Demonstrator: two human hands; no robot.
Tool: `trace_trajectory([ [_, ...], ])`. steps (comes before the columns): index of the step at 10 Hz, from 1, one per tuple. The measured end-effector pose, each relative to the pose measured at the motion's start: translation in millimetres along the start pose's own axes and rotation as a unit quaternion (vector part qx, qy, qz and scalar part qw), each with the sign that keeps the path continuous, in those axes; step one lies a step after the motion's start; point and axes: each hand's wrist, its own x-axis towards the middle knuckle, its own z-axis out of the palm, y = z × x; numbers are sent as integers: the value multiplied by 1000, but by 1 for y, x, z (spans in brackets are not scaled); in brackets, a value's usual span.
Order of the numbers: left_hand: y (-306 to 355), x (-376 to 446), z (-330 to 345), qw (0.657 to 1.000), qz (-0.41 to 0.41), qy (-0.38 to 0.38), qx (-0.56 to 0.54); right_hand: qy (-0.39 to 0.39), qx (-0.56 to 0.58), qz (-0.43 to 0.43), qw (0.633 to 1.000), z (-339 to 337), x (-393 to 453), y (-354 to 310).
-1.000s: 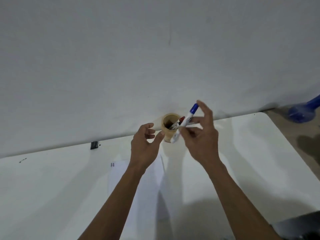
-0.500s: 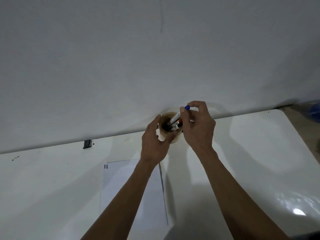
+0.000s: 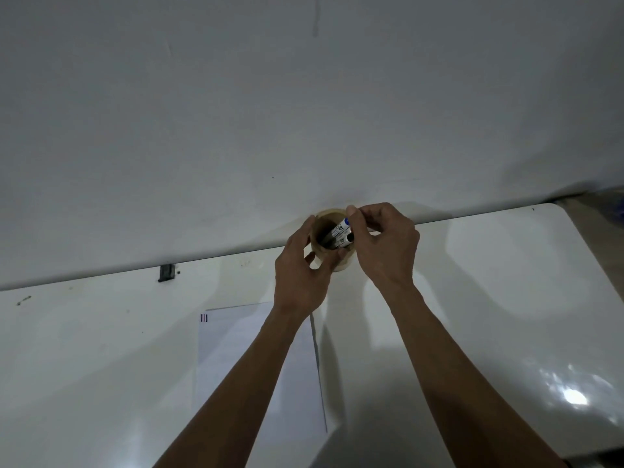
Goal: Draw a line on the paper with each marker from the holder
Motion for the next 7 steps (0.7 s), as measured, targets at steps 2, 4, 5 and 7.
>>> trace_trajectory([
  [2, 2, -2, 2, 1000, -2, 2, 0, -11, 7, -1, 1000, -4, 1, -2],
  [4, 3, -1, 2, 1000, -15, 1, 9, -28, 28, 14, 999, -14, 3, -6],
  [5, 2, 0, 2, 999, -25, 5, 20, -44, 32, 18, 998, -19, 3, -7],
  [7, 6, -13, -5, 998, -30, 38, 43, -56, 34, 10, 998, -29, -7, -10],
])
